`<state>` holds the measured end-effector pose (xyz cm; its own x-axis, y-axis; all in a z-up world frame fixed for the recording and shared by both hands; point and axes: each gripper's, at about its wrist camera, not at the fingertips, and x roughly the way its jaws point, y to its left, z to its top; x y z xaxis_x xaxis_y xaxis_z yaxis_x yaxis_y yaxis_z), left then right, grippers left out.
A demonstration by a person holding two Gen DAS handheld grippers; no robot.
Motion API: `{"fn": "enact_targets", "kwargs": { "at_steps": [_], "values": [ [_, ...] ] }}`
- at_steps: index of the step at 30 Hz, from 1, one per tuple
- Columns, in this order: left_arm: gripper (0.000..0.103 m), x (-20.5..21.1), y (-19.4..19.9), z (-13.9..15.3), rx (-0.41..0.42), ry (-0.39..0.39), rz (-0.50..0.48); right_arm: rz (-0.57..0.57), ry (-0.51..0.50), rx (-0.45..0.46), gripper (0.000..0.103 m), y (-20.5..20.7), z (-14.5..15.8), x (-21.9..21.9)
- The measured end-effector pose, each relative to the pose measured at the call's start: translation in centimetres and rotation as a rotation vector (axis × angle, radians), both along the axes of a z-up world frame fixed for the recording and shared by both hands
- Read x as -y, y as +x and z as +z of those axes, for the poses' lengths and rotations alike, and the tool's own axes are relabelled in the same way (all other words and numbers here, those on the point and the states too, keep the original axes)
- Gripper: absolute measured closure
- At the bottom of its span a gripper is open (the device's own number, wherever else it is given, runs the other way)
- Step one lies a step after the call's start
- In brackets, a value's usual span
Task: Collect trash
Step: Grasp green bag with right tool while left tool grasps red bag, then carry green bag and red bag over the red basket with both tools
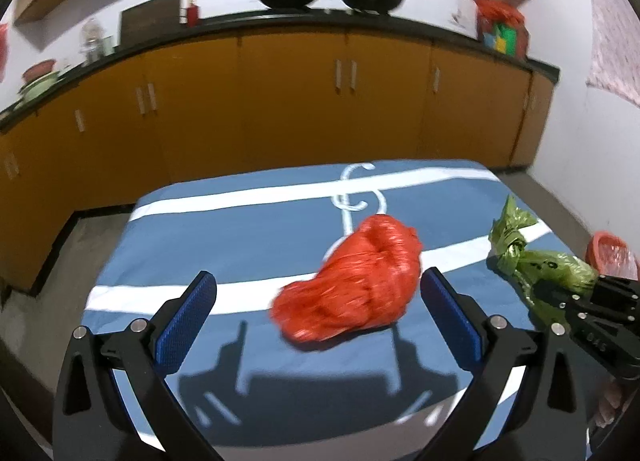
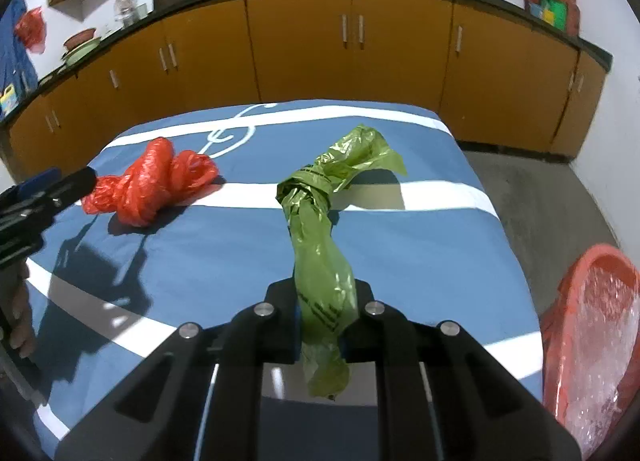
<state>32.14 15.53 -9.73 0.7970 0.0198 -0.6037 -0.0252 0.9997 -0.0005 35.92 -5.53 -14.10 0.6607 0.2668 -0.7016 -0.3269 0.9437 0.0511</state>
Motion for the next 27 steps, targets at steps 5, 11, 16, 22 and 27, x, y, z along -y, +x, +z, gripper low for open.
{"fn": "enact_targets", "kwargs": {
  "at_steps": [5, 11, 16, 22, 27],
  "values": [
    [0.002, 1.1, 2.4, -1.3, -0.073, 0.018, -0.014, -0.029, 0.025, -0.013, 0.089, 0.0, 0.0, 1.4],
    [0.008, 1.5, 3.6, -2.5, -0.117, -0.012, -0.02, -0.035, 0.027, -0.012, 0.089, -0.5, -0.1, 2.2],
    [0.033, 1.3, 3.9, -3.0, -0.14, -0.079, -0.043, -0.044, 0.034, -0.017, 0.089, -1.0, -0.2, 3.1],
    [0.044, 1.8, 3.1, -2.7, -0.13, -0.073, -0.042, -0.05, 0.039, -0.017, 0.089, -1.6, -0.2, 3.8],
    [0.045, 1.6, 1.5, -1.5, -0.107, -0.098, -0.02, -0.051, 0.05, -0.005, 0.089, -2.7, 0.6, 4.4]
  ]
}}
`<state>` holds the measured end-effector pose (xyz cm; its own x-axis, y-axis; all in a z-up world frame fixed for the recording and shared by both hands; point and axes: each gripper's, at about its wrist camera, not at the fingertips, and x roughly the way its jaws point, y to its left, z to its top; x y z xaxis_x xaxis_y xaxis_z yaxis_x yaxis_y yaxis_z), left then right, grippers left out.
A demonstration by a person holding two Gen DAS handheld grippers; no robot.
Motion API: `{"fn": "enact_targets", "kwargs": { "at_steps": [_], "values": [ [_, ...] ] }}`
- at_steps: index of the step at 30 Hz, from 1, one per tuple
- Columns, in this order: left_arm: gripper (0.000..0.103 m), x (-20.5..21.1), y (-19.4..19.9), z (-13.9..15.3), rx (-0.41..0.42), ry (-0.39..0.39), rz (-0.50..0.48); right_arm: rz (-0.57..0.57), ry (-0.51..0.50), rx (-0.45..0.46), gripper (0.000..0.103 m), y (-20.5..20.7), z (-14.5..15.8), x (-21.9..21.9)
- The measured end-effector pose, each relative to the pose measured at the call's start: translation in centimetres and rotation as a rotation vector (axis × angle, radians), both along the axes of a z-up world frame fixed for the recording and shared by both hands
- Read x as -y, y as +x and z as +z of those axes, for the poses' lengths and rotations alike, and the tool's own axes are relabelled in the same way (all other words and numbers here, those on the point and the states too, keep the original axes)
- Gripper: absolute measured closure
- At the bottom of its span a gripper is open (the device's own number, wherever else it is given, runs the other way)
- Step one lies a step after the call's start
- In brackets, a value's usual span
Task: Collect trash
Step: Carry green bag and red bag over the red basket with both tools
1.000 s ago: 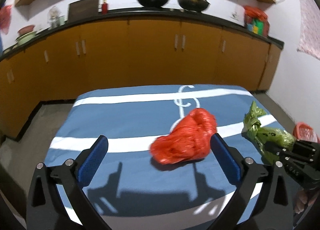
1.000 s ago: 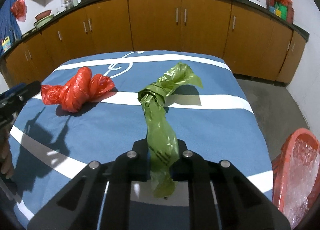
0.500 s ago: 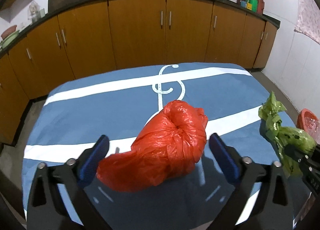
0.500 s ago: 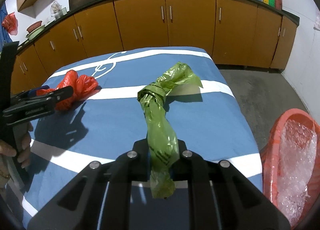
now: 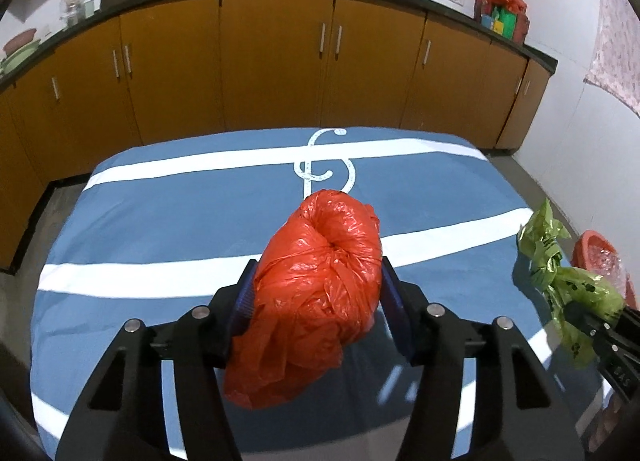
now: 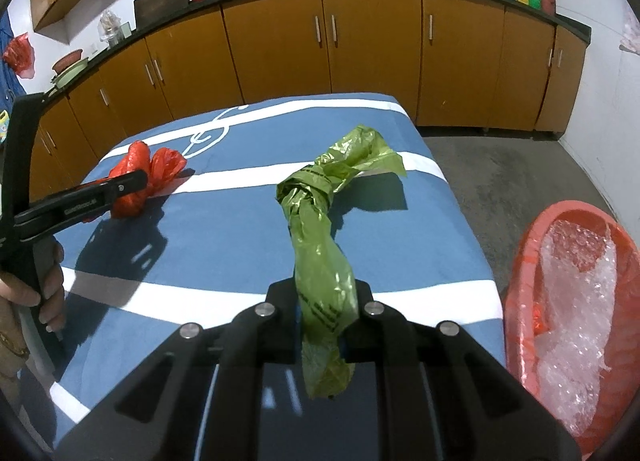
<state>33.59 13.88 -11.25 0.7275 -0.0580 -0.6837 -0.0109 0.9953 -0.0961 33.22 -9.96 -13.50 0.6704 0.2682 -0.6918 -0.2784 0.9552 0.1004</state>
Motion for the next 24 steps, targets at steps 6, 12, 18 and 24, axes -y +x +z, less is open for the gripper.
{"fn": "enact_targets", "kwargs": {
  "at_steps": [6, 12, 18, 24],
  "values": [
    [0.045, 1.0, -2.4, 2.6, 0.046, -0.002, -0.005, -0.003, 0.011, 0.029, 0.091, -1.8, 1.7, 0.9],
    [0.044, 2.4, -4.8, 5.2, 0.086, -0.019, -0.016, -0.015, 0.031, 0.076, 0.092, -4.5, 4.3, 2.6],
    [0.044, 4.5, -7.1, 7.7, 0.122, -0.029, -0.036, -0.034, 0.043, 0.141, 0.092, -7.6, 7.6, 4.9],
    [0.044, 6.9, -8.6, 10.1, 0.159, -0.027, -0.06, -0.09, 0.045, 0.206, 0.092, -10.1, 10.7, 8.2]
  ]
}}
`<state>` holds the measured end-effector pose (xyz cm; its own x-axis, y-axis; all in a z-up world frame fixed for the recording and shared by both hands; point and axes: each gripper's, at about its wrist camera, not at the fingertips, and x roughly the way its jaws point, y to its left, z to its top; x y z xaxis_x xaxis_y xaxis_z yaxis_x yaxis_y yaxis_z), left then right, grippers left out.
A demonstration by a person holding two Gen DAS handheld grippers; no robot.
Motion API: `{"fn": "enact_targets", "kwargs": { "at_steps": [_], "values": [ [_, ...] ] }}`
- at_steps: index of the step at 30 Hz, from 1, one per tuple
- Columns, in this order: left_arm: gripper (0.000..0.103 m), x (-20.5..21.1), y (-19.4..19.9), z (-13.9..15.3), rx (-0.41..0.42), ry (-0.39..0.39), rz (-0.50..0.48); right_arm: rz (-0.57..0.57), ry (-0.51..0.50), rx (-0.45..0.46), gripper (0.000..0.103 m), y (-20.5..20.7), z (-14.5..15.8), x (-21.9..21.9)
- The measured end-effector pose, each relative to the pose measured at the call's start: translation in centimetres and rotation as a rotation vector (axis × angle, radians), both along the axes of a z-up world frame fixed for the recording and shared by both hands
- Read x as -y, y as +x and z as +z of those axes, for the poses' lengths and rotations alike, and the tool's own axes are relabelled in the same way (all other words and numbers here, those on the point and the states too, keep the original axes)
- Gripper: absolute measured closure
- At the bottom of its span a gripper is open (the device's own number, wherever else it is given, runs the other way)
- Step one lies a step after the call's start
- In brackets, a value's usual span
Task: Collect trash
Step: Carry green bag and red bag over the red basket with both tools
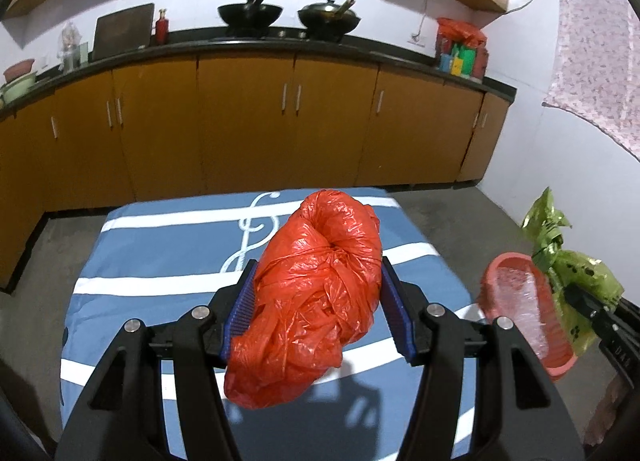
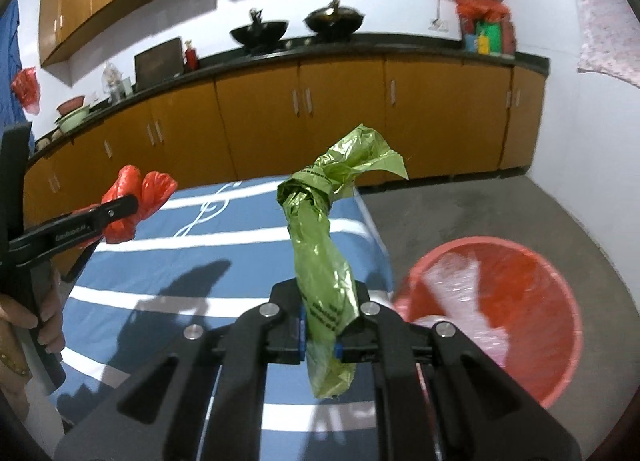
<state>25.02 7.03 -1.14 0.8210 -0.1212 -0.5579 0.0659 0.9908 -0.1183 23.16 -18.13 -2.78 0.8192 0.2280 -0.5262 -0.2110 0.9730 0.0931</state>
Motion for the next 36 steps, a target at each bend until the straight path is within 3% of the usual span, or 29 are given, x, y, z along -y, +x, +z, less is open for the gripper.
{"fn": "enact_targets", "kwargs": {
  "at_steps": [12, 22, 36],
  "values": [
    [0.044, 5.0, -1.3, 1.6, 0.015, -0.012, -0.066, -0.155, -0.028, 0.051, 0.092, -3.4, 2.5, 7.4],
    [0.044, 10.2, -1.6, 1.8, 0.017, -0.005, -0.154, -0.253, -0.031, 0.043, 0.092, -4.3, 1.9, 12.6],
    [0.044, 17.0, -1.8, 0.3, -0.007, 0.008, -0.287, -0.315, -0.047, 0.026, 0.092, -4.4, 0.6, 16.4]
  ]
}}
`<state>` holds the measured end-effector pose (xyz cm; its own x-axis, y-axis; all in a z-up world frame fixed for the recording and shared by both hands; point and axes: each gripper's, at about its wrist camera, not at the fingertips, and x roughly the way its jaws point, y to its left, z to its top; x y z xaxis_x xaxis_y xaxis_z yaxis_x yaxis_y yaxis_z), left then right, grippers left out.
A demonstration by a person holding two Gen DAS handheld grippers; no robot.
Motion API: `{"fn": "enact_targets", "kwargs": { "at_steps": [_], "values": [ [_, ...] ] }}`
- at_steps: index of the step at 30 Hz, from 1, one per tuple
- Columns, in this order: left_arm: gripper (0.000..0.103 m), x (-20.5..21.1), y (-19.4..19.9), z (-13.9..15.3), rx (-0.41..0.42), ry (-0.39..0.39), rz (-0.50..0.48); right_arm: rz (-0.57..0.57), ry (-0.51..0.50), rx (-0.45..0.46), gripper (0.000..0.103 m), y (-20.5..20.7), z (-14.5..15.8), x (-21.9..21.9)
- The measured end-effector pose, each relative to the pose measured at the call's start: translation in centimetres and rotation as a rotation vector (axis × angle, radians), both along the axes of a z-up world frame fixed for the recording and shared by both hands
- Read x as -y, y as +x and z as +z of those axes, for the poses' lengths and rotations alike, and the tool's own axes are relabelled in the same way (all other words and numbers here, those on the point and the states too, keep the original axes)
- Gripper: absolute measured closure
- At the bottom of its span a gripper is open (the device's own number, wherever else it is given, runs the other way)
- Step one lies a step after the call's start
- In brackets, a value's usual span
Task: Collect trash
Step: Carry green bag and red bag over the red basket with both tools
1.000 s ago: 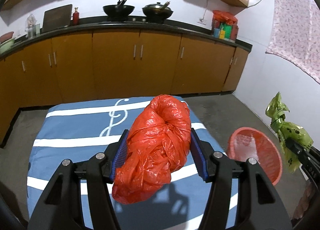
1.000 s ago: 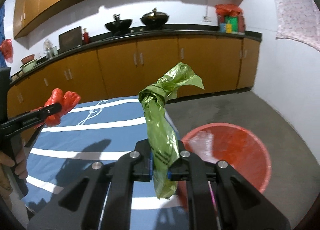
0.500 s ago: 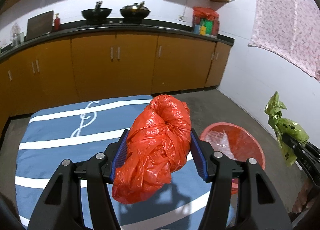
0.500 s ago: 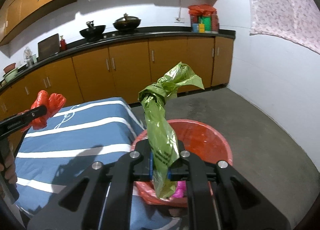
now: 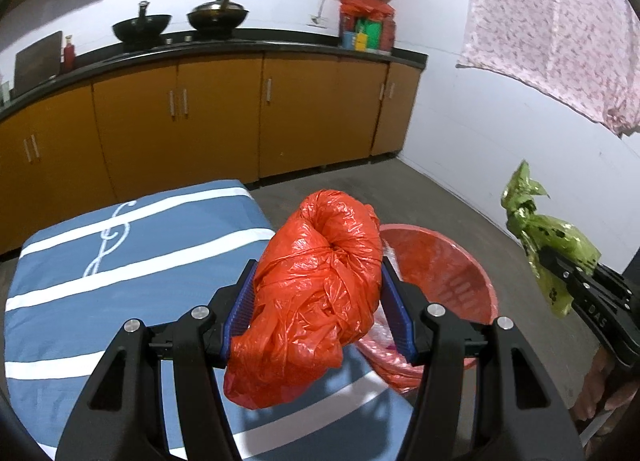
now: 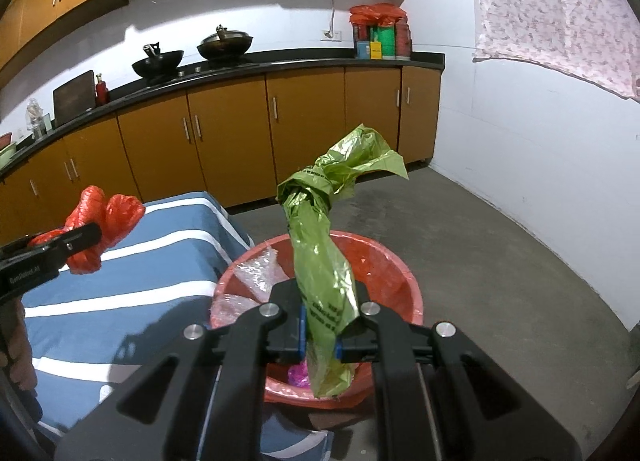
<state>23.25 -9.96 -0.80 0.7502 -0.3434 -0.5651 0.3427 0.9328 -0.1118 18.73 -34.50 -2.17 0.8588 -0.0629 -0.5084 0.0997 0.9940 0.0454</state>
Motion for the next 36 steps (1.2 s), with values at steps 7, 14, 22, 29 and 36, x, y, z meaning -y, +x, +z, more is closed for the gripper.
{"fn": "enact_targets", "kwargs": {
  "at_steps": [7, 14, 22, 29, 36],
  "values": [
    [0.044, 2.2, -0.1, -0.7, -0.011, 0.004, -0.052, 0.0, 0.007, -0.008, 0.092, 0.3, -0.6, 0.4],
    [0.044, 4.4, 0.4, -1.4, -0.024, 0.005, -0.097, -0.002, 0.013, -0.015, 0.092, 0.5, -1.2, 0.7],
    [0.044, 6.0, 1.2, -2.3, -0.035, 0.003, -0.111, -0.012, 0.013, -0.024, 0.092, 1.1, -1.7, 1.2],
    [0.044, 6.2, 2.1, -3.2, -0.056, -0.002, -0.127, -0.01, 0.023, -0.033, 0.092, 1.9, -2.3, 1.2],
    [0.044, 6.1, 2.9, -3.8, -0.072, 0.0, -0.119, -0.001, 0.041, -0.053, 0.092, 3.6, -3.4, 1.2]
  ]
}}
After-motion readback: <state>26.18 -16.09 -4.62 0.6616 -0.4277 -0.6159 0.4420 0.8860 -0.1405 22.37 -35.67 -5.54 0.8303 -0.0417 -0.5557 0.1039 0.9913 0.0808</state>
